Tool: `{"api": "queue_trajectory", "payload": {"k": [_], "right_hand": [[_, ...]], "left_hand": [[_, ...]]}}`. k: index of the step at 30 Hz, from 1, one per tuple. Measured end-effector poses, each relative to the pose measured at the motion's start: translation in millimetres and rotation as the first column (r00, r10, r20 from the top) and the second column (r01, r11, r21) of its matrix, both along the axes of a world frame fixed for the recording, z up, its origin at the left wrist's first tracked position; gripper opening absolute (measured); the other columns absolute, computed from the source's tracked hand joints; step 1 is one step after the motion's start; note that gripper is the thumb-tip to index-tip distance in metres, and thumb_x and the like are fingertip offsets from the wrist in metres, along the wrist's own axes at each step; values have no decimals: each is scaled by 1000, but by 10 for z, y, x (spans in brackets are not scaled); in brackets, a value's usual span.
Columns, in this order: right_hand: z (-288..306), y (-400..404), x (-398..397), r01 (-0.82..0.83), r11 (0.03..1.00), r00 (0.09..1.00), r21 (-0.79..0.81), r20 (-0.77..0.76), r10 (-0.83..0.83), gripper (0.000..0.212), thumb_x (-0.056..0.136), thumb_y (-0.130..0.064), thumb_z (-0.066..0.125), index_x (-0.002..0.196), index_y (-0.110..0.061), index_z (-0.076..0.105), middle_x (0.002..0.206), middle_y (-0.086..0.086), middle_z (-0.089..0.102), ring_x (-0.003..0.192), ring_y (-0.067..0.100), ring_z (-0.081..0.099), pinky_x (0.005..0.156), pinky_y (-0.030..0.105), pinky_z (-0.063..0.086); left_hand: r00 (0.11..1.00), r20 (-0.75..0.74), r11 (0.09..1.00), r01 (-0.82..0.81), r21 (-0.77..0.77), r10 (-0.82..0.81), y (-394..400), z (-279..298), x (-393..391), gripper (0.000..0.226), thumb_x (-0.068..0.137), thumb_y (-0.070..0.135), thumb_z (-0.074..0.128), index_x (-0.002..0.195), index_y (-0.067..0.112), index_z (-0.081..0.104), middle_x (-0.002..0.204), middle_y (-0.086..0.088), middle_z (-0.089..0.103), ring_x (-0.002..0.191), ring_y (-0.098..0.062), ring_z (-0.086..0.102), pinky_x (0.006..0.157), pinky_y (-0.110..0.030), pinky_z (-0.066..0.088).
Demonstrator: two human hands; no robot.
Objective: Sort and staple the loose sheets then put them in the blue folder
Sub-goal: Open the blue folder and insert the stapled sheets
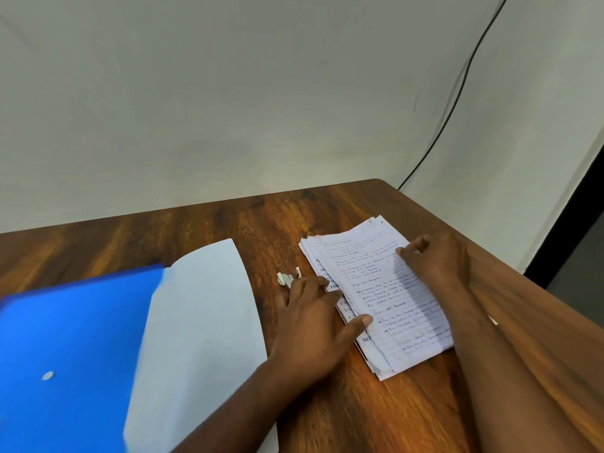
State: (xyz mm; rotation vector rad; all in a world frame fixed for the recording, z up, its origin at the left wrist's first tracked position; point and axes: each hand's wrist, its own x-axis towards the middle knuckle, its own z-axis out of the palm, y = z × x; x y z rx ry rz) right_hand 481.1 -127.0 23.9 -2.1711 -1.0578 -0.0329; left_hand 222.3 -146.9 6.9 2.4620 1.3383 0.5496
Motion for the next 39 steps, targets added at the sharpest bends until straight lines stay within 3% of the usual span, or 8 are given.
{"api": "queue_trajectory", "payload": {"k": [4, 11, 16, 22, 27, 30, 34, 39], "right_hand": [[6, 5, -9, 5, 996, 1000, -84, -6, -6, 30, 82, -45, 87, 78, -21, 69, 85, -1, 72, 69, 12, 58, 59, 24, 39], [5, 16, -8, -6, 985, 1000, -171, 8, 8, 36, 76, -51, 90, 81, -23, 68, 85, -3, 71, 73, 15, 63, 62, 28, 46], [64, -27, -65, 13, 970, 1000, -243, 6, -12, 48, 76, -58, 87, 96, -19, 67, 81, -5, 60, 68, 13, 56, 55, 25, 35], [56, -17, -80, 45, 971, 999, -234, 21, -41, 53, 74, -66, 84, 87, -18, 66, 76, -3, 63, 65, 13, 57, 55, 24, 35], [-2, 59, -82, -52, 987, 998, -153, -47, 45, 70, 72, -71, 81, 118, -20, 67, 115, 1, 72, 87, 14, 58, 72, 29, 45], [-12, 61, -88, -49, 984, 998, -170, -43, 42, 69, 70, -73, 81, 113, -21, 67, 100, -4, 67, 79, 10, 57, 70, 29, 44], [30, 9, -75, -36, 973, 999, -229, -35, 29, 57, 72, -69, 82, 100, -21, 68, 77, -9, 58, 68, 7, 54, 59, 25, 40], [76, 11, -100, 3, 977, 1000, -215, 18, 1, 47, 75, -58, 86, 100, -22, 70, 93, -2, 68, 74, 13, 60, 67, 28, 46]], "left_hand": [[969, 176, 976, -147, -159, 175, -4, 39, 78, 68, 85, 83, 50, 131, 36, 66, 162, 15, 34, 153, -14, 19, 124, -51, 15], [938, 207, 957, -250, -144, 277, -67, 48, 137, 40, 85, 68, 67, 111, 36, 71, 153, 16, 42, 147, -14, 25, 123, -47, 15], [941, 216, 961, -233, -150, 262, -81, 81, 147, 42, 87, 68, 65, 116, 37, 68, 149, 18, 49, 143, -13, 29, 120, -44, 15], [930, 283, 964, -184, -192, 234, -115, 78, 171, 34, 91, 51, 68, 121, 41, 57, 143, 17, 52, 142, -12, 32, 122, -39, 16], [914, 326, 958, -171, -231, 242, -92, 57, 176, 51, 88, 44, 73, 129, 45, 44, 132, 22, 64, 132, -11, 50, 123, -41, 16], [922, 287, 960, -214, -182, 260, -113, 91, 155, 59, 89, 50, 70, 141, 43, 42, 136, 21, 61, 135, -12, 46, 122, -41, 16], [959, 159, 968, -217, -125, 235, -215, 177, 116, 73, 91, 64, 60, 154, 42, 29, 160, 14, 39, 144, -15, 34, 124, -41, 17], [991, 32, 991, -129, -41, 131, -305, 171, 145, 75, 93, 70, 49, 157, 37, 29, 163, 14, 38, 150, -19, 30, 126, -49, 11]]}}
